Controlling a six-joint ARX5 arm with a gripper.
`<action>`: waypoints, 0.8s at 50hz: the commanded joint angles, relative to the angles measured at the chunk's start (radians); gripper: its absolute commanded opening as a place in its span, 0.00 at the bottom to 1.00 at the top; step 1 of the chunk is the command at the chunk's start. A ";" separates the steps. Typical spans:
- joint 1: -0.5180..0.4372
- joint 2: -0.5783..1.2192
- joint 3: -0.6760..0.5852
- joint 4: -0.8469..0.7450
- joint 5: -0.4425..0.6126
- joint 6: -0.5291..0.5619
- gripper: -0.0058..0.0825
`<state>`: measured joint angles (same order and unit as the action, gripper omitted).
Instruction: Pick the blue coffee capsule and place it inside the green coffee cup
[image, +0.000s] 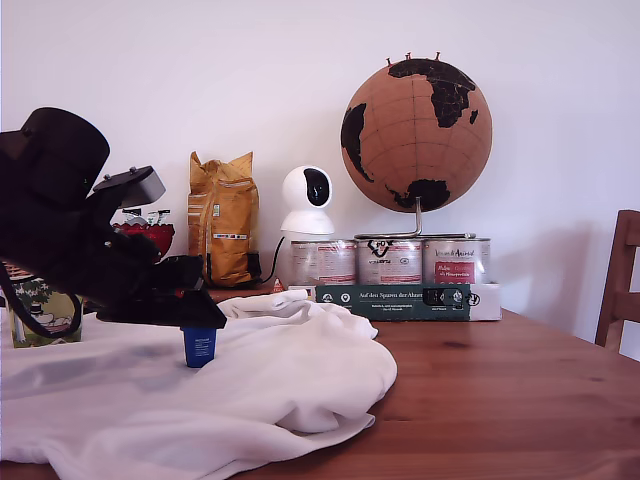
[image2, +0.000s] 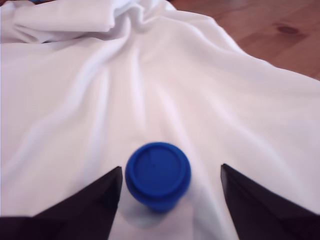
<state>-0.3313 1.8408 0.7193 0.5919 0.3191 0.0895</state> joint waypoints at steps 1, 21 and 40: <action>-0.001 0.017 0.003 0.007 0.001 0.010 0.43; -0.001 0.011 0.003 0.014 0.014 0.014 0.32; 0.039 -0.098 0.074 0.022 -0.007 0.016 0.32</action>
<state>-0.3130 1.7813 0.7753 0.6029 0.3191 0.1081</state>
